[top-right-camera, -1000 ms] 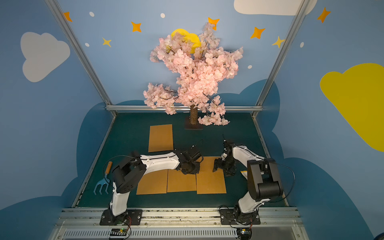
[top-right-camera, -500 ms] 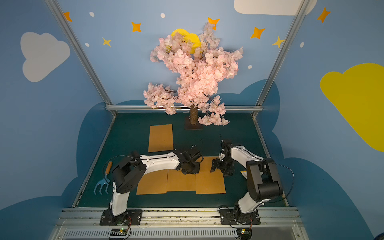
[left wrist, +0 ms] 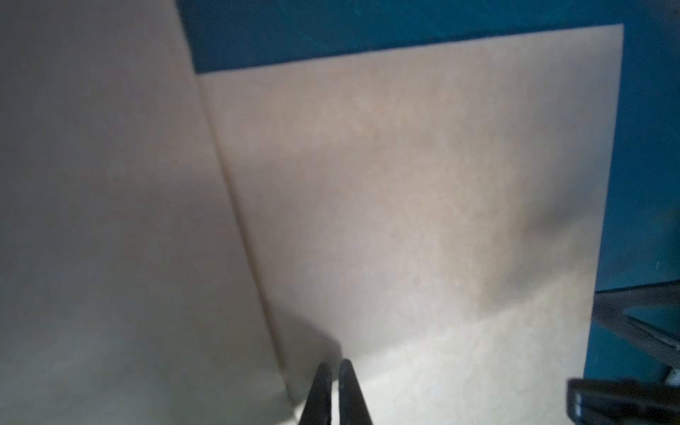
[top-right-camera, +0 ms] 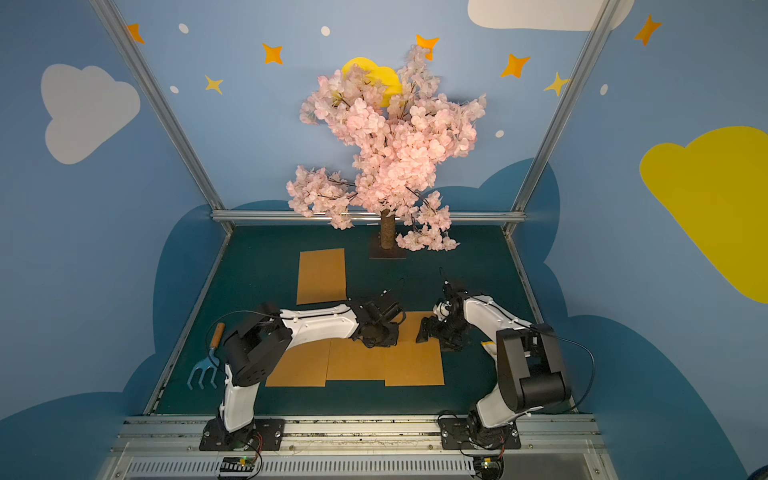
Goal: Open the file bag
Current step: Pick up the file bag from the center of the board.
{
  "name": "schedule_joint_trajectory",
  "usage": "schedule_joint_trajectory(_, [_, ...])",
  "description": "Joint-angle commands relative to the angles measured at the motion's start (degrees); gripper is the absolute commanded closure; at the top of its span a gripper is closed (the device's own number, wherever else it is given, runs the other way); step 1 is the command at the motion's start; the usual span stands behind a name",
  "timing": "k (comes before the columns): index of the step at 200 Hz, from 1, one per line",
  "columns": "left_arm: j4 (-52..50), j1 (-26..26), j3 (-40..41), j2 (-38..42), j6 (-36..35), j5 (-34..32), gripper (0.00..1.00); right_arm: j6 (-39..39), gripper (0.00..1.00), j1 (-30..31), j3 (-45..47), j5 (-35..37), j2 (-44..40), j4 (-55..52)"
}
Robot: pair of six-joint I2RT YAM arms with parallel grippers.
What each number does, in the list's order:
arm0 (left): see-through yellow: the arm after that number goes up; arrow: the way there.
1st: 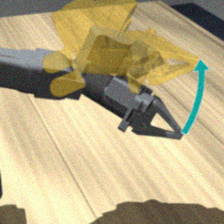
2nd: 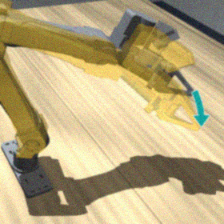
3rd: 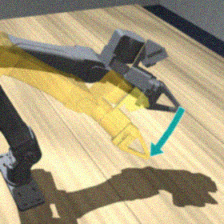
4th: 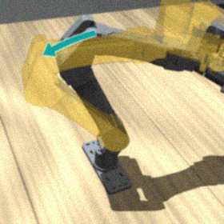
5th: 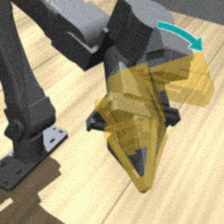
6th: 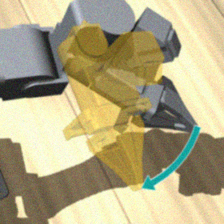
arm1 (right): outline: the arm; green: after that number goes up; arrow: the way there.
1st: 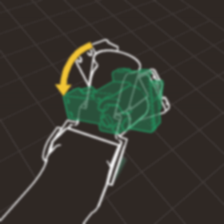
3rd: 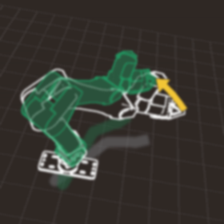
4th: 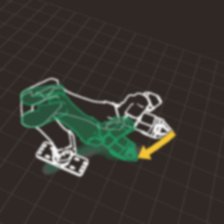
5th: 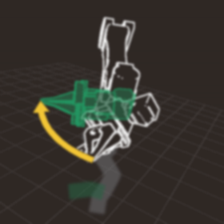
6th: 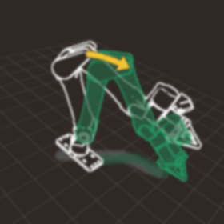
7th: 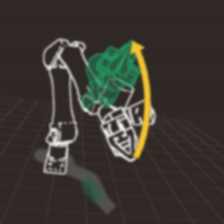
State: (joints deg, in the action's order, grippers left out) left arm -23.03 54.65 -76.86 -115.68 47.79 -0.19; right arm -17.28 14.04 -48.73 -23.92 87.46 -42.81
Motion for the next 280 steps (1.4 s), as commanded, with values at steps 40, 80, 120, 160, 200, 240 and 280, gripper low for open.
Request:
schedule_joint_trajectory(40, [-1.37, 0.53, 2.59, -3.24, 0.33, 0.19, 0.91, 1.38, 0.14, 0.48, -0.04, -13.95, -2.05, 4.41])
schedule_joint_trajectory(80, [-0.45, 0.40, 3.43, -2.97, 0.90, 0.19, 0.91, 0.82, 0.14, 0.42, 0.90, -19.50, -3.16, 7.70])
schedule_joint_trajectory(120, [0.92, 0.31, 3.56, -3.24, 1.35, 1.04, 0.92, -0.10, 0.20, 0.10, 1.80, -23.01, -3.53, 10.65])
schedule_joint_trajectory(160, [1.43, 0.46, 3.56, -3.84, 1.52, 1.77, 0.92, -1.18, 0.38, -0.38, 3.25, -24.24, -2.50, 13.44])
schedule_joint_trajectory(200, [2.21, 0.33, 3.82, -4.11, 1.67, 2.16, 0.92, -0.55, 0.55, -0.43, 3.55, -24.68, -1.19, 13.72])
schedule_joint_trajectory(240, [3.41, 0.38, 3.82, -5.21, 2.22, 3.42, 0.92, -0.26, 0.63, -0.46, 4.17, -24.55, 2.63, 14.78])
schedule_joint_trajectory(280, [4.26, 0.28, 3.82, -6.12, 2.49, 4.48, 0.92, -0.81, 0.66, -0.39, 4.71, -24.80, 6.14, 16.68])
